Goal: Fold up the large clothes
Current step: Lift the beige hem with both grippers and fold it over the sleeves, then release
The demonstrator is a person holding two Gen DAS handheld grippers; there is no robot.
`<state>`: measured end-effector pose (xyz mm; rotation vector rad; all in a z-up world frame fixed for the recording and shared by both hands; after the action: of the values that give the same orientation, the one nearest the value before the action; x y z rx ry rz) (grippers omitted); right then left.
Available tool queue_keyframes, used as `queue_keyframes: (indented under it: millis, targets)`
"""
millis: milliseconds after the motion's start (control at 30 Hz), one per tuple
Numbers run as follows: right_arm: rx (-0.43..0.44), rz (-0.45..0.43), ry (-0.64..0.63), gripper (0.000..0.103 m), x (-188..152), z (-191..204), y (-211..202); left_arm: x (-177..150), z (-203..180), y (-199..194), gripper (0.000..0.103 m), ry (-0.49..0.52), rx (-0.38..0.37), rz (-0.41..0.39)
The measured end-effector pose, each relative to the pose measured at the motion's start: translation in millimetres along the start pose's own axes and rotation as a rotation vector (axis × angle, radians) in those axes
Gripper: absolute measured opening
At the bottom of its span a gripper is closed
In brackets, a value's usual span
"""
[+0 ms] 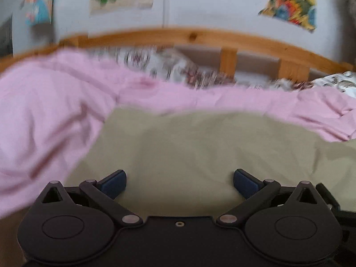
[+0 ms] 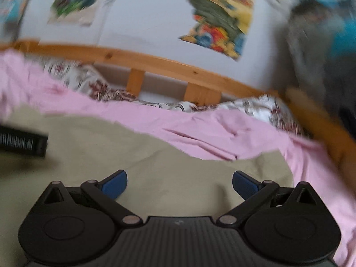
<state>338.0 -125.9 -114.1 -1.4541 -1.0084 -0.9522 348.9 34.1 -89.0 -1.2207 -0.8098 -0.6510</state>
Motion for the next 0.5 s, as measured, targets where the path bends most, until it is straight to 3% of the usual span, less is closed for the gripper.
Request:
queue_keyframes:
  millis: [233,400,500]
  targets:
    - [0.022,0.094,0.024,0.103,-18,6,31,-10,15,31,0.102,-0.034,-0.059,0.024]
    - [0.088,0.124,0.053,0.103,-11,-16,36,-3,36,21,0.102,-0.054,-0.108,0.002]
    - [-0.034,0.035,-0.001,0.103,-1,-49,27,6,57,14,0.102,-0.029,0.007,-0.046]
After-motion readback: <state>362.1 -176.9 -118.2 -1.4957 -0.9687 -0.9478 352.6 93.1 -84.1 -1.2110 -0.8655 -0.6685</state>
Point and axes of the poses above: each gripper's, at about its wrist camera, not at the fingertips, and y roughly the way its jaws point, z to its left, x to its top, the point moved 1 cm from there along y, roughly the way its jaws point, and after that the axes turned 11 degrees about y, right-handed, at the moved point
